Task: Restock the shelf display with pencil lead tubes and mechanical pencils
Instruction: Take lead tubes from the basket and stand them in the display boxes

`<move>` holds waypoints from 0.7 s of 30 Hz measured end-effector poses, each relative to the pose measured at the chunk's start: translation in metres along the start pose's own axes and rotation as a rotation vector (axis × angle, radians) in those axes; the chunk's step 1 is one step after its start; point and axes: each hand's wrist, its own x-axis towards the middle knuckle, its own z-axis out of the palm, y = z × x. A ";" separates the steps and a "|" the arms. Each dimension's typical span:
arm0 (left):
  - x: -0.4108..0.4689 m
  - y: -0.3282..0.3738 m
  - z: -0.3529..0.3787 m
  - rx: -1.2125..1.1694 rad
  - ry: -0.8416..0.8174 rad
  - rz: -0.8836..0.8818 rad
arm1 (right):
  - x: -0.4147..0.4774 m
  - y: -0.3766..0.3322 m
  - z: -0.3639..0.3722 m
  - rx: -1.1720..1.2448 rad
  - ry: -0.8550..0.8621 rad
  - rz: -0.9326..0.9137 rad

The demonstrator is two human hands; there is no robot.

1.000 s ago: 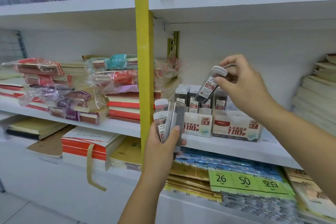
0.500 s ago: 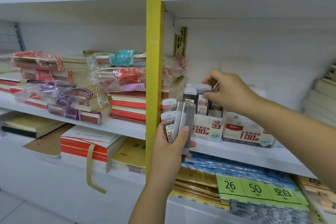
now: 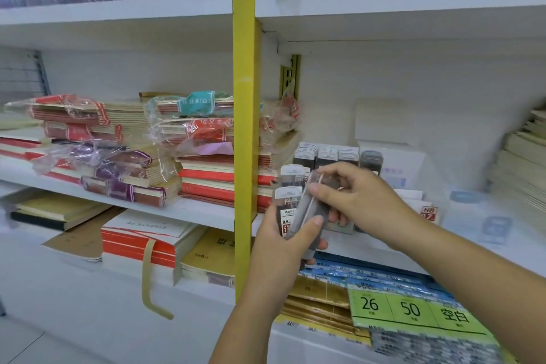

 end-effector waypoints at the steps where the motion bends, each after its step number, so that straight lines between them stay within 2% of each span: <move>1: -0.001 0.000 0.004 0.014 0.000 0.013 | -0.003 0.000 0.001 0.020 0.008 0.003; 10: -0.006 -0.001 0.007 0.033 0.032 -0.054 | -0.022 0.014 -0.028 0.136 -0.074 0.074; 14: -0.009 -0.003 0.006 0.022 0.069 -0.112 | -0.033 0.022 -0.037 0.256 0.016 0.066; 17: -0.009 -0.004 0.008 0.020 0.114 -0.087 | -0.040 0.029 -0.036 0.345 0.109 0.068; 19: -0.008 -0.004 0.009 0.001 0.141 -0.068 | -0.045 0.031 -0.033 0.319 0.157 0.050; 21: -0.008 -0.003 0.009 -0.015 0.153 -0.061 | -0.048 0.031 -0.029 0.163 0.151 0.015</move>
